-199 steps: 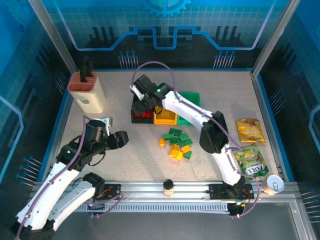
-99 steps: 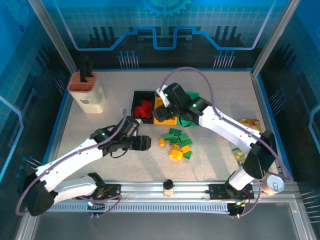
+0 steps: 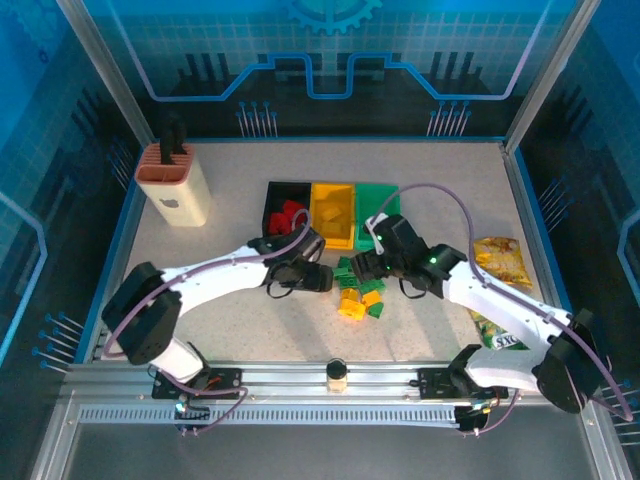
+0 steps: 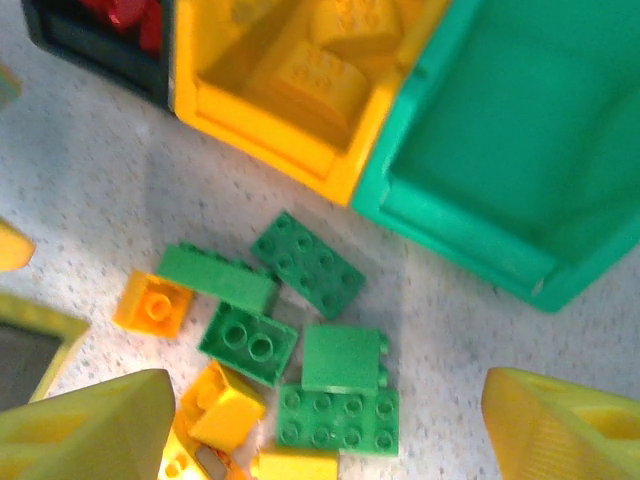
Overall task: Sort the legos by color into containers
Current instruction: Pick up the lego from the center of the table, then place the lego in the container.
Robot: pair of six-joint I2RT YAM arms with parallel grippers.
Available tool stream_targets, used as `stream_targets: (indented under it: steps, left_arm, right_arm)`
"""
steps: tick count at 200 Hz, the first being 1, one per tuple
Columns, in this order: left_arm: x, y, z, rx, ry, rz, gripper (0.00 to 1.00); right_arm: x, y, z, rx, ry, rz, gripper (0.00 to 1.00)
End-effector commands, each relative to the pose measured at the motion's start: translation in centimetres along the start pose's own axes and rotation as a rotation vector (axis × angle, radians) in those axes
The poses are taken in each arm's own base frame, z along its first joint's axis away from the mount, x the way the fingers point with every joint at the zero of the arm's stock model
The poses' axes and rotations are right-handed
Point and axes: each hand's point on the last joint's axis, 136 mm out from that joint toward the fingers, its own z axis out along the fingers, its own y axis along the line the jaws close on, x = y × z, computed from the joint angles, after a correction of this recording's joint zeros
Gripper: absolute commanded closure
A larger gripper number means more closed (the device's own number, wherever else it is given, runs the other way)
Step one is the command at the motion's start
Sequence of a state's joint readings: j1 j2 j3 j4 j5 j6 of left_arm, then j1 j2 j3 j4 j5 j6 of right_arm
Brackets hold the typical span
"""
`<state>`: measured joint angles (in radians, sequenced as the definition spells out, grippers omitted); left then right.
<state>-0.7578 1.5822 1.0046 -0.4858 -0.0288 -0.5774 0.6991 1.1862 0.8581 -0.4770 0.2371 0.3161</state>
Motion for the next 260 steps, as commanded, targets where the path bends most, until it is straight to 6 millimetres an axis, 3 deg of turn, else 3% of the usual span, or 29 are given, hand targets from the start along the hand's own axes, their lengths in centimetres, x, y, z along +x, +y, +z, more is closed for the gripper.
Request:
stream_targets:
  steps: [1,59,80,92,108,123,157,194,225,260]
  left_arm:
    - [-1.0,-1.4,1.0,0.02,0.015,0.002,0.32]
    - [0.1,-0.1,4.5,-0.076,0.117,-0.007,0.4]
    - [0.3,-0.2,5.1,-0.074,0.124,-0.011,0.51]
    - [0.2,-0.2,5.0,-0.076,0.116,-0.01,0.63]
    - [-0.3,-0.6,4.1,-0.066,0.094,-0.006,0.78]
    - [-0.9,-0.8,2.9,-0.063,0.066,0.001,0.83]
    - [-4.0,-1.8,-1.0,-0.053,-0.045,0.042,0.85]
    - [-9.8,-1.8,-3.5,-0.026,-0.116,0.022,0.85]
    - [-14.2,-1.2,-3.2,-0.031,-0.139,-0.005,0.84]
    - [-17.3,-0.4,-1.9,-0.06,-0.138,-0.014,0.83]
  right_arm:
    - [1.1,-1.3,-0.2,0.03,-0.017,0.069,0.19]
    - [3.6,-2.9,-0.9,0.043,-0.024,0.121,0.19]
    - [3.8,-3.0,-1.0,0.039,-0.03,0.131,0.19]
    - [3.7,-2.9,-1.1,0.036,-0.035,0.133,0.19]
    - [3.8,-3.0,-1.1,0.037,-0.037,0.137,0.19]
    - [3.9,-3.0,-1.0,0.037,-0.038,0.139,0.19]
    - [4.3,-2.7,-0.7,0.017,-0.039,0.154,0.19]
    - [4.9,-2.2,-0.4,-0.013,-0.026,0.173,0.2]
    - [5.3,-1.9,-0.9,-0.033,-0.03,0.177,0.2]
    - [6.2,-1.9,-1.4,-0.035,-0.023,0.177,0.2]
